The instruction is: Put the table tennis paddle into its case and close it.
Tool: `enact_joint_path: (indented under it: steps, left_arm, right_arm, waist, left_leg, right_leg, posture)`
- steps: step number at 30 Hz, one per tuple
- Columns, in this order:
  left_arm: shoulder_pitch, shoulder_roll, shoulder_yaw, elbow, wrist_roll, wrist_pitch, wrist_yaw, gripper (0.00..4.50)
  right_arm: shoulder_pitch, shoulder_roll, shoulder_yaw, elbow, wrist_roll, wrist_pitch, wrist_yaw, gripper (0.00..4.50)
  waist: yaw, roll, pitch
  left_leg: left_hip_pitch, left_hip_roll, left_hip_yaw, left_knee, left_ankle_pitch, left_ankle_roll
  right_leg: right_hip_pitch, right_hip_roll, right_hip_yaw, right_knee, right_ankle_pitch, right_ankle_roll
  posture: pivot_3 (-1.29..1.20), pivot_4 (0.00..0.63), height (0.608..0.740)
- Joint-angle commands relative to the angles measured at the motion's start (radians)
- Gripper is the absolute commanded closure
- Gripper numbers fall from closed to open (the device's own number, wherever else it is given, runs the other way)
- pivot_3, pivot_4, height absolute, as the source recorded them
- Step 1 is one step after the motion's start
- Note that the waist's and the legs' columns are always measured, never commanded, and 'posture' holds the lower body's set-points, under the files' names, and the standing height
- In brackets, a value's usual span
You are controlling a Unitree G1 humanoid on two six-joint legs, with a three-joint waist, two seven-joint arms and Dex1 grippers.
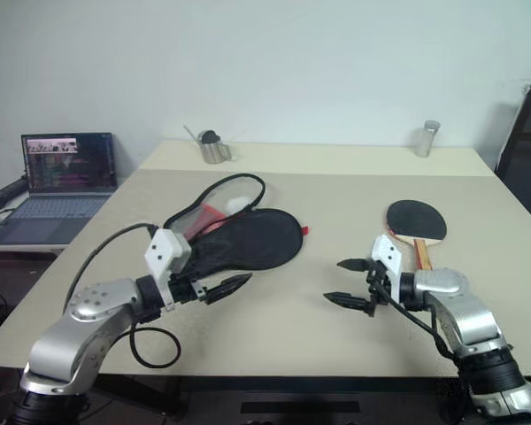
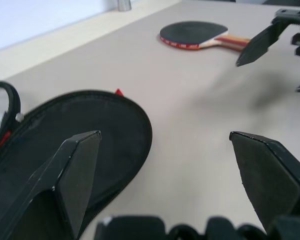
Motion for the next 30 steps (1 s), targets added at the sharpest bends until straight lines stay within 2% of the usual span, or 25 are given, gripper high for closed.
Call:
enact_joint_path:
  steps: [1, 4, 9, 14, 19, 22, 25, 28, 30]
  left_arm:
    - [-0.044, -0.015, -0.01, 0.039, 0.025, -0.03, 0.007, 0.0]
    - [-0.068, -0.041, -0.046, 0.088, 0.07, -0.076, 0.015, 0.0]
    - [-0.083, -0.065, -0.033, 0.119, 0.062, -0.099, -0.008, 0.0]
    - [-0.046, -0.053, -0.003, 0.135, 0.066, -0.117, -0.013, 0.0]
    - [0.033, 0.018, 0.067, 0.142, 0.065, -0.142, -0.05, 0.0]
    - [0.043, 0.101, 0.112, 0.214, 0.09, -0.191, -0.095, 0.0]
    - [-0.007, 0.169, 0.105, 0.36, 0.133, -0.257, -0.137, 0.0]
    - [-0.076, 0.182, 0.075, 0.487, 0.155, -0.307, -0.183, 0.0]
    - [-0.175, 0.165, 0.02, 0.633, 0.2, -0.367, -0.225, 0.0]
  right_arm:
    - [-0.014, -0.041, -0.024, -0.045, 0.006, 0.028, 0.0, 0.03]
    - [-0.028, -0.063, -0.026, -0.016, -0.008, 0.013, 0.005, 0.03]
    - [-0.075, -0.074, -0.053, -0.045, 0.033, 0.059, -0.005, 0.03]
    - [-0.09, -0.087, -0.06, -0.072, 0.046, 0.084, -0.004, 0.03]
    - [-0.114, -0.08, -0.059, -0.12, 0.064, 0.125, -0.019, 0.03]
    - [-0.11, -0.079, -0.063, -0.167, 0.089, 0.156, -0.031, 0.03]
    - [-0.1, -0.072, -0.078, -0.181, 0.106, 0.158, -0.044, 0.03]
    - [-0.093, -0.064, -0.08, -0.206, 0.121, 0.169, -0.061, 0.03]
    - [-0.09, -0.051, -0.081, -0.222, 0.129, 0.17, -0.076, 0.03]
  waist:
    - [0.001, 0.0, 0.0]
    - [0.002, -0.001, 0.0]
    - [0.0, -0.001, 0.0]
    - [0.0, -0.001, 0.0]
    - [-0.001, -0.001, 0.0]
    - [0.001, -0.001, 0.0]
    - [0.001, -0.001, 0.0]
    - [0.004, -0.001, 0.0]
    - [0.006, -0.001, 0.0]
  left_leg:
    - [0.0, 0.0, 0.0, 0.0, 0.0, 0.0]
    - [0.0, -0.001, 0.0, 0.001, 0.0, 0.0]
    - [-0.001, -0.001, 0.0, 0.001, -0.001, 0.001]
    - [-0.001, 0.0, 0.0, 0.001, -0.001, 0.0]
    - [0.0, 0.0, 0.0, 0.001, -0.001, 0.0]
    - [-0.001, 0.001, -0.001, 0.001, -0.001, 0.0]
    - [-0.001, 0.001, -0.001, 0.001, -0.001, 0.0]
    - [-0.001, 0.0, -0.001, 0.001, -0.002, 0.0]
    - [-0.002, 0.0, -0.001, 0.001, -0.002, 0.0]
  right_leg:
    - [0.0, 0.0, 0.0, 0.0, 0.0, 0.0]
    - [0.001, 0.0, 0.0, 0.0, 0.0, 0.0]
    - [0.001, 0.0, 0.0, -0.001, 0.0, 0.0]
    - [0.0, 0.0, 0.0, -0.001, 0.0, 0.0]
    - [0.0, -0.001, 0.0, -0.001, 0.0, 0.0]
    - [0.0, -0.001, -0.001, -0.001, 0.0, 0.0]
    - [0.0, -0.001, -0.001, -0.002, 0.0, 0.0]
    - [0.0, -0.001, -0.001, -0.003, 0.0, 0.0]
    - [0.0, -0.002, -0.001, -0.004, 0.0, 0.0]
  posture:
    - [0.0, 0.15, 0.74]
    - [0.0, 0.15, 0.74]
    - [0.0, 0.15, 0.74]
    - [0.0, 0.15, 0.74]
    - [0.0, 0.15, 0.74]
    - [0.0, 0.15, 0.74]
    - [0.0, 0.15, 0.74]
    - [0.0, 0.15, 0.74]
    - [0.0, 0.15, 0.74]
